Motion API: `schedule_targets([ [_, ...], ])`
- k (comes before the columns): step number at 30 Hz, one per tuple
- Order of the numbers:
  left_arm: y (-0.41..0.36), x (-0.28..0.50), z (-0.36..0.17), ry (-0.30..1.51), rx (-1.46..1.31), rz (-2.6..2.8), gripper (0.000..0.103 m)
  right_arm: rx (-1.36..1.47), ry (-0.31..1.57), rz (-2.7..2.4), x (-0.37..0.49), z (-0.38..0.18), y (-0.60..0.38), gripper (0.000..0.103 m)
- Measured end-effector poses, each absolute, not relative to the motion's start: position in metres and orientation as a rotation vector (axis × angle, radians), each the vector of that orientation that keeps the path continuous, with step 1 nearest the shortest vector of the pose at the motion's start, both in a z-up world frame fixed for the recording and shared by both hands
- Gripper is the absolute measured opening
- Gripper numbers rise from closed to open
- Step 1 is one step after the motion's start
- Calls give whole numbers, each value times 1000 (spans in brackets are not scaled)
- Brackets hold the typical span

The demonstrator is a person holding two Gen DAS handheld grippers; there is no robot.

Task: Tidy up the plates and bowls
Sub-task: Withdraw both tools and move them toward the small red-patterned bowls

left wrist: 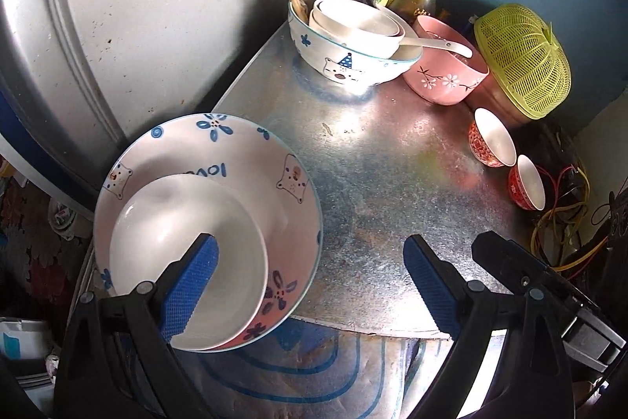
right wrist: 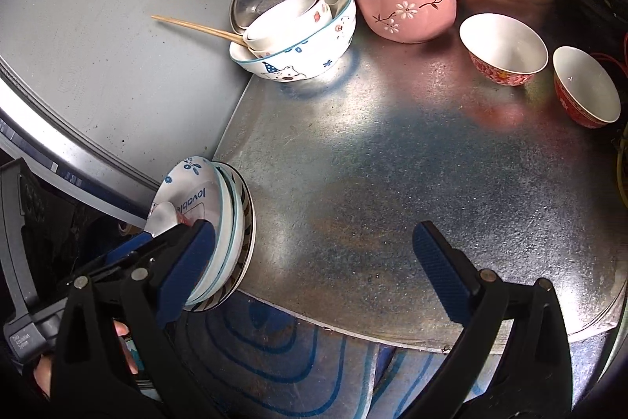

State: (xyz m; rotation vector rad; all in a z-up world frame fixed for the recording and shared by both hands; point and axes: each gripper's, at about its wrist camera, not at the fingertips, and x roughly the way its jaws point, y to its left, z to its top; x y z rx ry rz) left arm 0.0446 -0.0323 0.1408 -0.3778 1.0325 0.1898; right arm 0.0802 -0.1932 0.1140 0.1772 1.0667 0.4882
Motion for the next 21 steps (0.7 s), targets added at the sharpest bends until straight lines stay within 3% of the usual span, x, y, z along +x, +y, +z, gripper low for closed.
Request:
schedule_targets([
  [21,-115,151,161,1016,-324,14,96,273,957,346,140,145,-297,101],
])
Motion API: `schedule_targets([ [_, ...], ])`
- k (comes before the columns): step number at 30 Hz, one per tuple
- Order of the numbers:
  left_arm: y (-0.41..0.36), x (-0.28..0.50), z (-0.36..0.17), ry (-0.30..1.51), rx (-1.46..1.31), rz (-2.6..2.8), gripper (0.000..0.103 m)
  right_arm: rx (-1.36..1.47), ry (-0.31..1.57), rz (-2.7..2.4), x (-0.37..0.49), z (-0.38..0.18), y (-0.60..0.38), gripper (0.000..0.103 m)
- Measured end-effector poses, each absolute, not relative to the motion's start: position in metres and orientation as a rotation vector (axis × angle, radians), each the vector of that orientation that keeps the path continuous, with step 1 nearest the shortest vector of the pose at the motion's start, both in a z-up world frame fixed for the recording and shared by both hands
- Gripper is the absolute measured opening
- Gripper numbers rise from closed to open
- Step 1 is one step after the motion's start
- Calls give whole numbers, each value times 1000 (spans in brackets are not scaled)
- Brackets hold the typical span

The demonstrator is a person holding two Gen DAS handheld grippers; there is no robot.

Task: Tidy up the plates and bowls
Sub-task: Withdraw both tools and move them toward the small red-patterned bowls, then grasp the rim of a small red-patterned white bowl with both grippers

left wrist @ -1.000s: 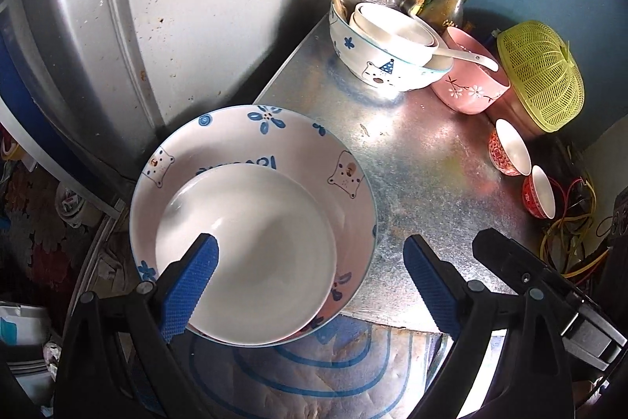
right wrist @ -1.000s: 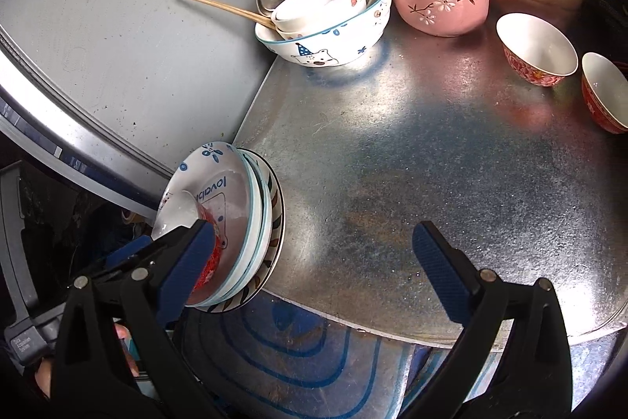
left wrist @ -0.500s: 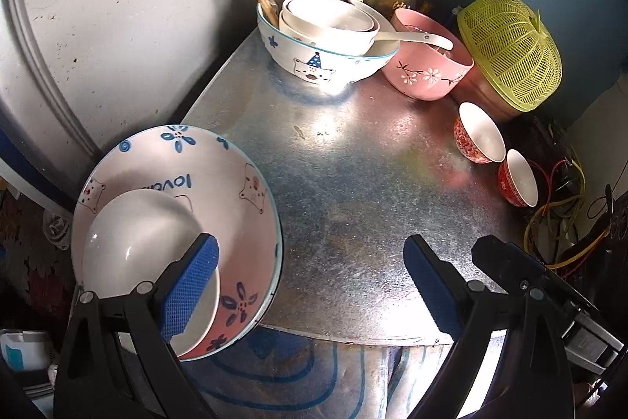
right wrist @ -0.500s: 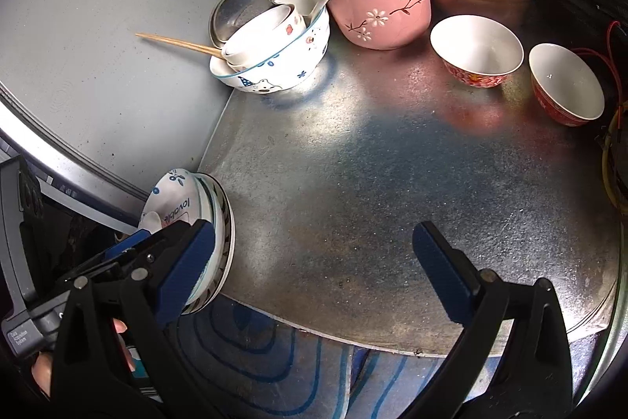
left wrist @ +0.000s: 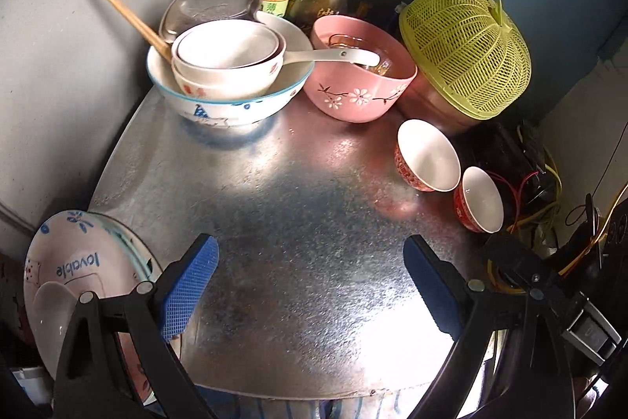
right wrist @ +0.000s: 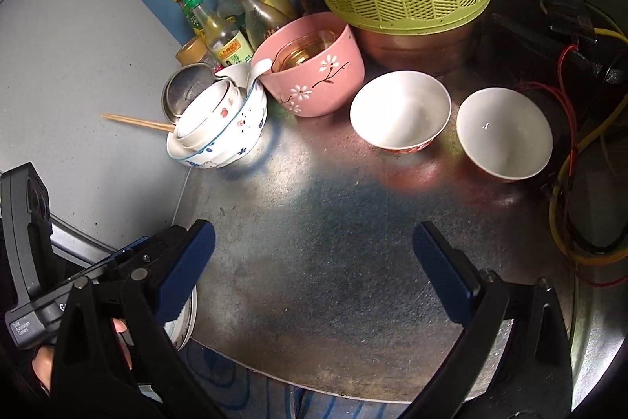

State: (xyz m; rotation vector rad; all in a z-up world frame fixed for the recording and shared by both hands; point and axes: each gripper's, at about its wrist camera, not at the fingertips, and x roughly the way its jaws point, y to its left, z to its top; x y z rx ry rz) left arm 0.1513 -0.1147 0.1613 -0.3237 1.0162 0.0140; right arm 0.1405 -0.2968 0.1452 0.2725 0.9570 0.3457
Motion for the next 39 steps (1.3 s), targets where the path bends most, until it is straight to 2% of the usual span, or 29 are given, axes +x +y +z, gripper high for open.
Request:
schedule_targets([
  [8,-152,208,166,977,-317,-48,96,304,876,277,190,164,-346,101],
  [15,-166,233,134,991,-398,-75,96,249,850,279,223,152,-357,101],
  [19,-168,246,118,984,-419,-56,95,211,861,275,240,133,-356,86],
  [22,-170,256,107,987,-415,-36,83,201,876,266,252,119,-357,74],
  [23,-171,260,104,990,-417,-33,83,200,881,267,255,115,-356,71],
  [26,-176,268,94,992,-420,-35,80,183,894,266,266,103,-355,66],
  [29,-183,275,84,1010,-412,-39,73,163,907,267,275,94,-353,61],
  [35,-194,290,68,1031,-408,-65,71,142,942,284,286,80,-350,52],
  [39,-202,297,57,1047,-386,-80,63,139,958,289,289,73,-350,47],
])
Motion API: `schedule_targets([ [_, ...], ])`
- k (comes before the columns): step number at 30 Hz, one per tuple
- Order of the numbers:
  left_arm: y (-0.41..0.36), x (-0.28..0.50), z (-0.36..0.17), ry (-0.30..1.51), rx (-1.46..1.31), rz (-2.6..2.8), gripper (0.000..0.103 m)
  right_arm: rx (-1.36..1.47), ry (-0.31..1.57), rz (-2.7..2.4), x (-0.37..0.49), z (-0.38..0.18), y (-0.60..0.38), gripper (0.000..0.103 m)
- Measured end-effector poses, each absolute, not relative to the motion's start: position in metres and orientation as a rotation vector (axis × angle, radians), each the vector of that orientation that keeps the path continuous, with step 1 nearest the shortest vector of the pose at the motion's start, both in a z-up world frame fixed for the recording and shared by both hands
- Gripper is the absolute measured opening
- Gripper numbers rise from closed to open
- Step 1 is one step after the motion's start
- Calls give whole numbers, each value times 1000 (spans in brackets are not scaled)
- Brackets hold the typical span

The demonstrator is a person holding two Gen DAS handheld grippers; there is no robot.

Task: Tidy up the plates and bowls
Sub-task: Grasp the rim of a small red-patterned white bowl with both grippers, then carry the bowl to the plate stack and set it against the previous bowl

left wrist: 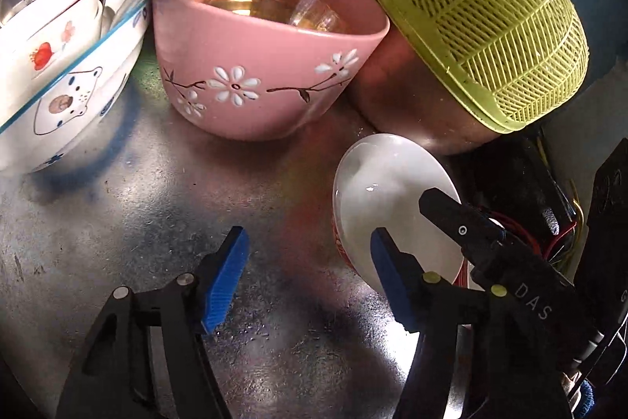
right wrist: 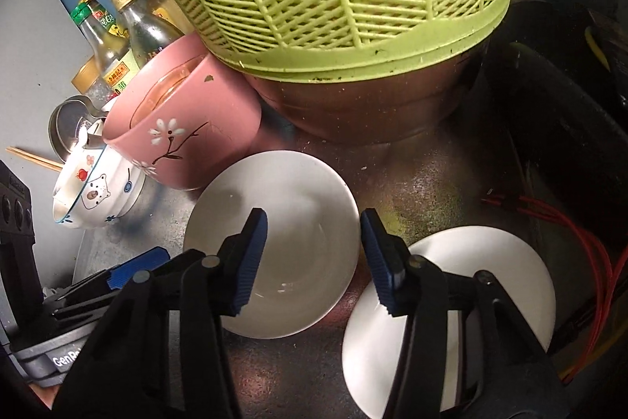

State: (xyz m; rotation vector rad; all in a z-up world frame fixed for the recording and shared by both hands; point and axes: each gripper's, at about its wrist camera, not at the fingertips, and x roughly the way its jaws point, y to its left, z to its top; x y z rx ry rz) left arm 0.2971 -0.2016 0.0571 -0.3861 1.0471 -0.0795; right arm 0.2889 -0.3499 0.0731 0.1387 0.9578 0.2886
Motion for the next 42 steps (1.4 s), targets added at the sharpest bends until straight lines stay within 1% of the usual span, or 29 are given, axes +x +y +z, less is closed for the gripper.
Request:
schedule_targets([
  [2,-202,300,52,1049,-395,-89,61,128,958,286,290,72,-348,45],
  [4,-202,302,48,1051,-395,-103,55,124,957,288,291,71,-347,44],
  [5,-203,303,47,1048,-397,-119,54,121,956,284,291,71,-347,39],
  [6,-201,303,44,1044,-392,-128,51,118,956,276,292,70,-348,37],
  [7,-203,304,44,1040,-387,-143,44,117,954,271,292,70,-348,32],
  [8,-207,308,44,1037,-378,-157,41,114,953,265,292,69,-349,27],
  [10,-217,311,44,1033,-348,-178,27,108,951,258,292,69,-351,20],
  [12,-225,313,43,1044,-326,-204,20,114,948,259,289,71,-356,18],
  [19,-216,305,43,1070,-364,-189,20,144,927,281,281,81,-353,17],
  [27,-188,282,62,1052,-411,-154,20,169,922,318,263,91,-333,17],
  [35,-169,235,70,1081,-402,-133,20,200,969,355,229,84,-313,17],
  [42,-170,195,70,1140,-377,-122,20,220,1016,369,195,82,-301,17],
])
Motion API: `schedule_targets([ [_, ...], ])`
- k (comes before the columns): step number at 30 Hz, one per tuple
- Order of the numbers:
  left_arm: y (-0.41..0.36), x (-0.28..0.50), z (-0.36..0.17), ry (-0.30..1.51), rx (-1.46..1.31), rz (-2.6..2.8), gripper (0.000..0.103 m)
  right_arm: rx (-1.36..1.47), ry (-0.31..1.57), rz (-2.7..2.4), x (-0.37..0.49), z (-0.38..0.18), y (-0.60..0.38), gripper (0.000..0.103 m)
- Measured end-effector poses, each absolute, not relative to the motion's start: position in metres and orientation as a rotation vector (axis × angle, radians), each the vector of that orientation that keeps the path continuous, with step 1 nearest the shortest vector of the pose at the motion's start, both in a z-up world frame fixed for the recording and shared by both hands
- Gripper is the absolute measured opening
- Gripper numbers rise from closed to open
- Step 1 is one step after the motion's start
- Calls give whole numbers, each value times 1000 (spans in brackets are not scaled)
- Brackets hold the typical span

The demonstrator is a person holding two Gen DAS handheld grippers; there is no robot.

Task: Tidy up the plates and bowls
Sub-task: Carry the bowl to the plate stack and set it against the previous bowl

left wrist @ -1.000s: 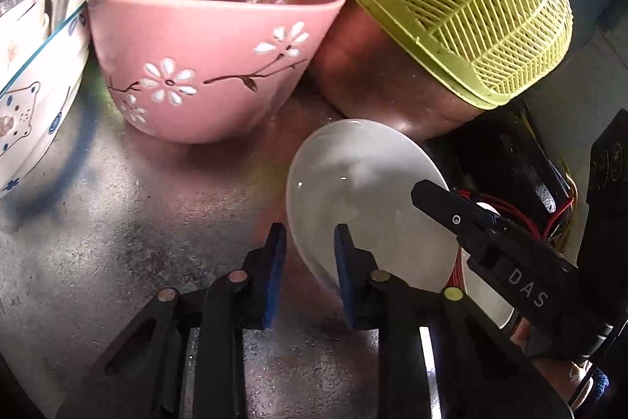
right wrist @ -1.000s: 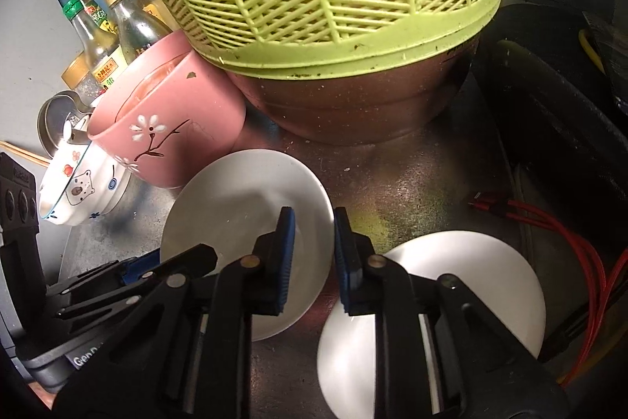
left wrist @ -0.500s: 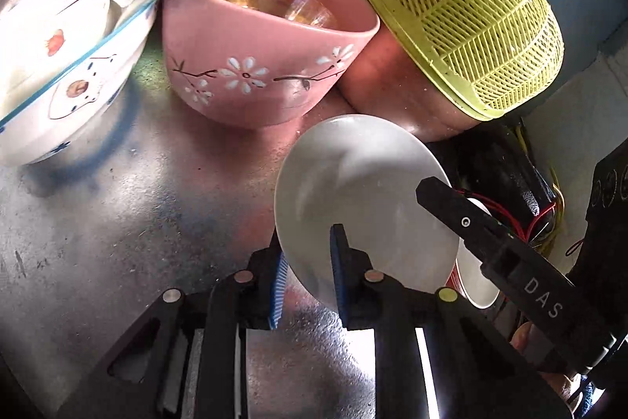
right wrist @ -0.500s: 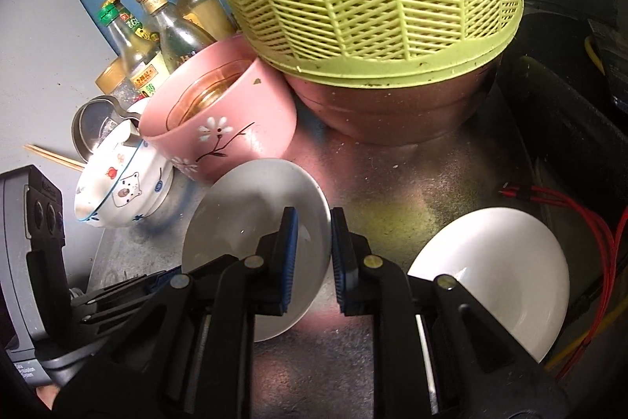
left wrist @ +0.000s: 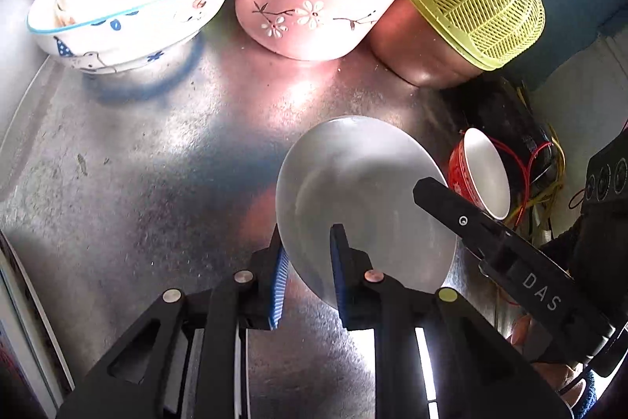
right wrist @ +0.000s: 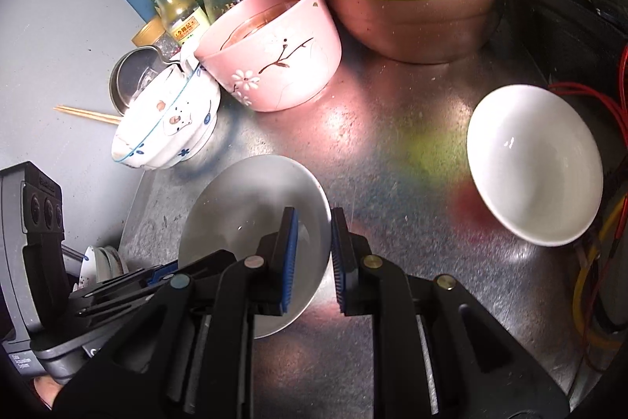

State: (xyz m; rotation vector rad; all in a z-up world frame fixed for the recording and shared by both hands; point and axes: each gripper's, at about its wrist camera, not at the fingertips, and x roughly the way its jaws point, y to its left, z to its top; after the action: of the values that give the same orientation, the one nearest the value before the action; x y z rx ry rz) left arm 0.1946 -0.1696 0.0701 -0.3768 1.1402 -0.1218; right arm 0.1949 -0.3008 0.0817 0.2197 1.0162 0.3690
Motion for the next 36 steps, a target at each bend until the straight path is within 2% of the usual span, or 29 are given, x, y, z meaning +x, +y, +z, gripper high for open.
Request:
schedule_targets([
  [16,-146,187,47,1198,-454,-95,19,298,1158,385,189,52,-303,19],
  [17,-146,188,47,1199,-460,-104,17,285,1157,384,188,52,-301,17],
  [18,-146,187,47,1198,-460,-111,11,276,1154,381,188,52,-300,17],
  [21,-148,184,53,1188,-433,-95,8,272,1151,388,185,53,-299,11],
  [36,-132,123,112,1086,-407,-76,8,272,1084,419,139,95,-283,11],
])
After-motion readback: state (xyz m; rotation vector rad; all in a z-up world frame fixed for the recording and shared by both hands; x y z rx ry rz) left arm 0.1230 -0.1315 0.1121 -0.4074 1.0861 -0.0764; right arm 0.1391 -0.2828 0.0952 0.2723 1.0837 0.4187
